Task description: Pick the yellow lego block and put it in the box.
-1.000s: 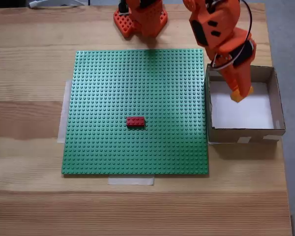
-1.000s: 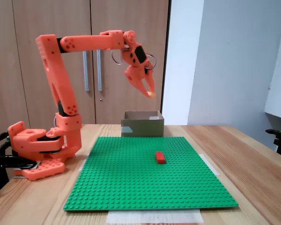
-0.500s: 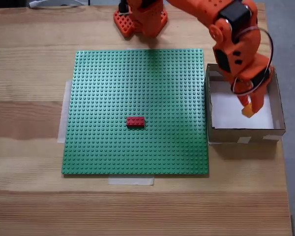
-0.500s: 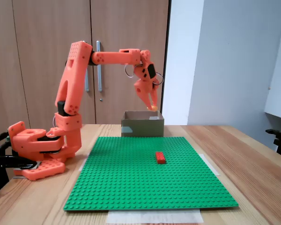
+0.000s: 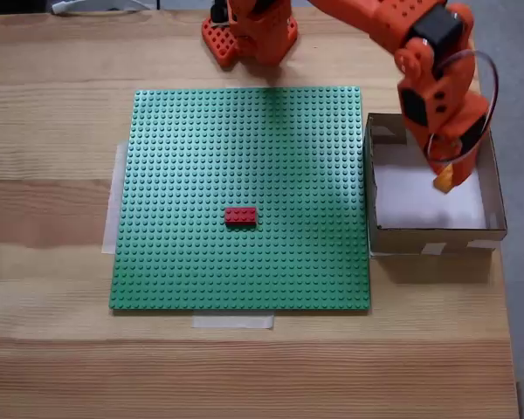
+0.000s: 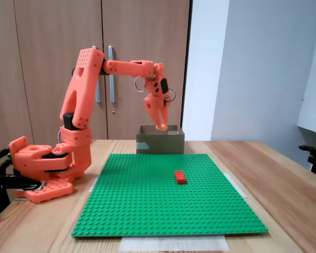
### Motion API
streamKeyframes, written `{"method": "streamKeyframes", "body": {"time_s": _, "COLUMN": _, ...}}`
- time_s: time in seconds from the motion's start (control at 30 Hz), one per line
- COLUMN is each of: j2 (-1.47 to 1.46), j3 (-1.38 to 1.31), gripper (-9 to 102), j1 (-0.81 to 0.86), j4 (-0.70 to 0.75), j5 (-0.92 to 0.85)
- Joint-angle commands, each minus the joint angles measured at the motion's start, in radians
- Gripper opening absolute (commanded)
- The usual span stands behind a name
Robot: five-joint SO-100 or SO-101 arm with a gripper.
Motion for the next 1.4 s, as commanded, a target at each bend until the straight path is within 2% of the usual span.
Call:
{"method": "streamKeyframes", "body": {"time_s": 0.0, "j2": -0.009, "j3": 0.057, "gripper": -1, "j1": 0.021, "j4": -0.058, "j5": 0.0}}
{"method": "streamKeyframes", "body": {"time_s": 0.23, "j2": -0.043, "j3": 0.173, "gripper": -1, "j1": 0.035, "j4": -0.17, "j5": -0.023}}
{"method": "streamKeyframes", "body": {"time_s": 0.53, "j2": -0.031, "j3": 0.179, "gripper": 1, "j1": 0.031, "j4": -0.202, "j5": -0.066}}
{"method": "streamKeyframes", "body": {"time_s": 0.63, "j2": -0.012, "j3": 0.218, "gripper": 9, "j1": 0.026, "j4": -0.23, "j5": -0.071}}
{"method": "streamKeyframes", "body": {"time_s": 0.7, "j2": 0.006, "j3": 0.239, "gripper": 18, "j1": 0.026, "j4": -0.241, "j5": -0.049}}
{"method": "streamKeyframes", "body": {"time_s": 0.83, "j2": 0.061, "j3": 0.25, "gripper": 24, "j1": 0.018, "j4": -0.21, "j5": -0.023}}
{"method": "streamKeyframes", "body": {"time_s": 1.17, "j2": 0.293, "j3": 0.262, "gripper": 21, "j1": 0.021, "j4": -0.178, "j5": -0.011}}
{"method": "streamKeyframes", "body": {"time_s": 1.37, "j2": 0.499, "j3": 0.367, "gripper": 17, "j1": 0.028, "j4": -0.207, "j5": -0.034}}
